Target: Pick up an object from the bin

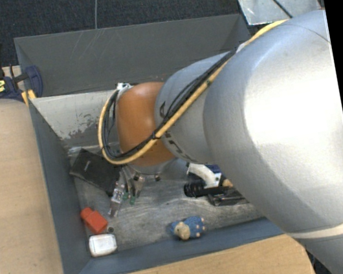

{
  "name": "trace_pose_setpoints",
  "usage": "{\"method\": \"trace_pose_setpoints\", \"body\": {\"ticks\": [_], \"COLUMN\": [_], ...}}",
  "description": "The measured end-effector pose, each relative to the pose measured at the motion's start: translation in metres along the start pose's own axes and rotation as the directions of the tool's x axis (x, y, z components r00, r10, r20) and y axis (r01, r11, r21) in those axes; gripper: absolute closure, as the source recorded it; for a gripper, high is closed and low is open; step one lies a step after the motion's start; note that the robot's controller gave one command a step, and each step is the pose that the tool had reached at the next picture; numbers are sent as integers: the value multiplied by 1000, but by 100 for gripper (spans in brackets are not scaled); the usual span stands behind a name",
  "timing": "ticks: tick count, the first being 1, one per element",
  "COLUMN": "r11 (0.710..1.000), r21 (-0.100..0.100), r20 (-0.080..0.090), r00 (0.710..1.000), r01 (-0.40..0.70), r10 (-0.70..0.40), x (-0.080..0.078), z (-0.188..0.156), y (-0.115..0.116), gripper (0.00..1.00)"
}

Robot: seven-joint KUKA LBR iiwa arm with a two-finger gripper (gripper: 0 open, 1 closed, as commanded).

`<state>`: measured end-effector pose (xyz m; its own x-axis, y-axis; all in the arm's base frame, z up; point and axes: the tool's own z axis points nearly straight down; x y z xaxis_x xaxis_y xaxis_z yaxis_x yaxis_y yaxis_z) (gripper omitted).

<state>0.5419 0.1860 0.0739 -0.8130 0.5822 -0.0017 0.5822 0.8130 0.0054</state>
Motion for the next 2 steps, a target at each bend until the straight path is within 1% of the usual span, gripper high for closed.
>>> {"method": "trace_pose_setpoints", "body": {"ticks": [1, 2], "r11": [1000, 979], "r21": [-12, -1], "r20": [17, 2], "r00": [1000, 979], "r01": [-2, -205], "r10": [3, 205], "x": [-5, -7], "z": [-4, -69], "y": [2, 51], "gripper": [100, 100]}}
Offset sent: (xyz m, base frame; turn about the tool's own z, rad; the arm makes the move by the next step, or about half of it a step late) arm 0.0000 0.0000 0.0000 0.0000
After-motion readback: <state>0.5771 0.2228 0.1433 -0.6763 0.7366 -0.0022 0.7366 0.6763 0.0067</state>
